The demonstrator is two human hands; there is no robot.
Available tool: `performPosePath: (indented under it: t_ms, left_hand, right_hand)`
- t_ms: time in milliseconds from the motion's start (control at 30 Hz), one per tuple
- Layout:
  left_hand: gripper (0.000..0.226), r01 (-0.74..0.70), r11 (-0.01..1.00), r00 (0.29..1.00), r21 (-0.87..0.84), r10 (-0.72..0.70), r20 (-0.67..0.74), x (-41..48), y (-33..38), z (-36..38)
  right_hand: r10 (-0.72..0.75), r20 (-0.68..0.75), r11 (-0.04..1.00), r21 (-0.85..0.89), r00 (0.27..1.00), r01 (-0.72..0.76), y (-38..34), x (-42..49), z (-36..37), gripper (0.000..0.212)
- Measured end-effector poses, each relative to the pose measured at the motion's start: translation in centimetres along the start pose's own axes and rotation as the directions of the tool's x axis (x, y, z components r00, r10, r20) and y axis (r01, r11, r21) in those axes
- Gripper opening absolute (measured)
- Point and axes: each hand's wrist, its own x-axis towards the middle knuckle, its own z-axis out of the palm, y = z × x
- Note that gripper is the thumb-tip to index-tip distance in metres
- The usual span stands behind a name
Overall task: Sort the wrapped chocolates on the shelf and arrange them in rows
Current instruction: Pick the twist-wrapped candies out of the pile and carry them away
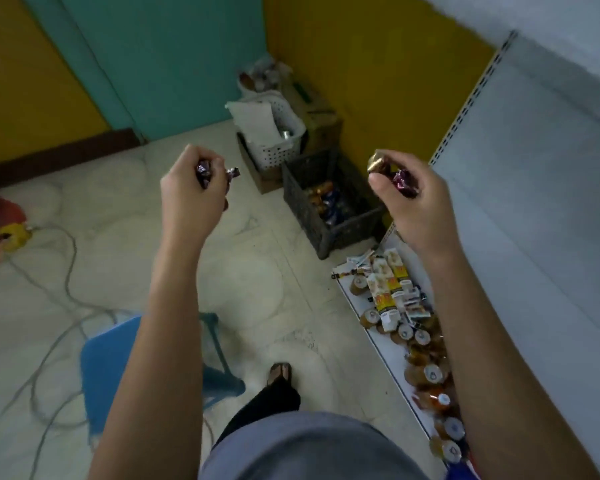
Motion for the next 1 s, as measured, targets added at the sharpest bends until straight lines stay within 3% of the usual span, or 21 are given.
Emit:
performPosePath:
  t_ms: [133, 200, 300, 400, 500, 567, 633, 767, 833, 1000]
  left_hand:
    - [0.02, -0.286, 0.953, 0.955, -0.1, 0.292, 0.052, 9.8, 8.1, 3.9]
    - [0.024, -0.427, 0.888, 0.892, -0.172, 0.444, 0.081, 12.7, 13.1, 6.7]
    - [0.011, -0.544, 0.77, 0.775, -0.335, 0.614, 0.153, 15.4, 19.6, 11.6]
    - [0.012, -0.571, 0.643, 0.612, -0.51, 0.748, 0.257, 16.2, 25.6, 16.6]
    - [0.008, -0.568, 0.55, 0.379, -0.612, 0.835, 0.399, 16.1, 30.5, 21.0]
    - [0.008, -0.578, 0.509, 0.214, -0.638, 0.849, 0.483, 16.2, 33.0, 23.8]
    - [0.008, -0.576, 0.5, 0.094, -0.647, 0.827, 0.555, 16.5, 34.9, 26.6]
    - [0.006, -0.612, 0.518, -0.035, -0.598, 0.737, 0.675, 18.0, 37.2, 32.6]
    - [0.009, -0.626, 0.542, -0.07, -0.561, 0.677, 0.733, 18.7, 37.5, 35.5]
    - [0.026, -0.466, 0.74, -0.025, -0.485, 0.537, 0.843, 19.2, 36.4, 42.3]
  right_hand:
    - [-0.117, -0.28, 0.991, 0.034, 0.953, 0.132, -5.4, 6.2, -3.9, 0.027]
    - [-0.154, -0.397, 0.986, 0.002, 0.905, 0.168, -7.9, 8.1, -7.0, 0.024]
    - [-0.212, -0.516, 0.977, -0.091, 0.83, 0.193, -10.3, 9.5, -11.6, 0.021]
    - [-0.224, -0.531, 0.971, -0.193, 0.817, 0.141, -11.3, 10.5, -15.7, 0.019]
    - [-0.201, -0.469, 0.944, -0.328, 0.86, 0.042, -11.6, 11.6, -19.4, 0.017]
    - [-0.142, -0.434, 0.911, -0.41, 0.89, -0.055, -11.3, 12.7, -21.7, 0.014]
    - [-0.085, -0.4, 0.873, -0.472, 0.913, -0.125, -10.4, 14.1, -23.9, 0.014]
    - [0.041, -0.383, 0.801, -0.539, 0.923, -0.259, -7.1, 17.8, -26.7, 0.016]
    - [0.077, -0.392, 0.771, -0.56, 0.917, -0.304, -5.3, 20.1, -27.4, 0.021]
    - [0.161, -0.489, 0.801, -0.443, 0.857, -0.403, -1.0, 25.6, -28.0, 0.022]
